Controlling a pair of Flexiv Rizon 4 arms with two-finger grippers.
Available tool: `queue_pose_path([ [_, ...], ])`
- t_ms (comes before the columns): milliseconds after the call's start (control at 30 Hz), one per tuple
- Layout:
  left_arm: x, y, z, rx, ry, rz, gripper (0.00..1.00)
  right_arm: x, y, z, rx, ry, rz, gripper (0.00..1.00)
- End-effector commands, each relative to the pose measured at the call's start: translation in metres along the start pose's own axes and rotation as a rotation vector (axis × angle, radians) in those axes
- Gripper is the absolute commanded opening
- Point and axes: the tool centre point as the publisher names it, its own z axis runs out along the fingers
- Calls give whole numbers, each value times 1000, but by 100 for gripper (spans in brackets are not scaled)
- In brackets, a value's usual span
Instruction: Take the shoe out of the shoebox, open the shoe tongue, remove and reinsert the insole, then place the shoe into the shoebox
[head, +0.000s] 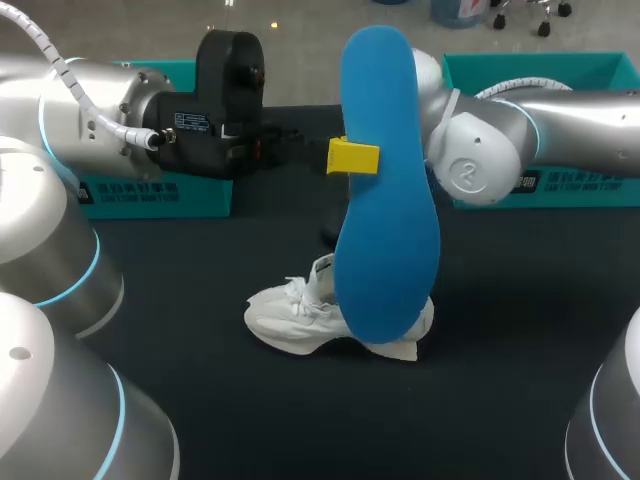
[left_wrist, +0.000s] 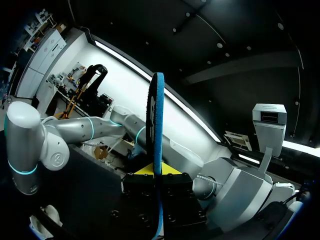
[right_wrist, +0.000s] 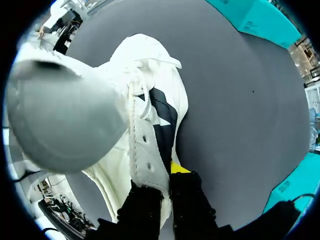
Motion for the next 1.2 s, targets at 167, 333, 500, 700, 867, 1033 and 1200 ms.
queue_pose_path([
  [167,-1,0,1,0,3,1,0,10,-8,-16,-173,48,352,0],
  [333,-1,0,1,0,3,1,0,9,-2,-16,-165,39,450,0],
  [500,-1,0,1,0,3,1,0,0,3,-19,-154,27,370,0],
  [700,-1,0,1,0,3,1,0,0,3,-19,-154,27,370,0],
  [867,-1,0,1,0,3,1,0,0,3,-19,-154,27,370,0],
  [1033,-1,0,1,0,3,1,0,-3,2,-18,-170,41,408,0],
  [1200,-1,0,1,0,3,1,0,-5,0,-20,-184,64,523,0],
])
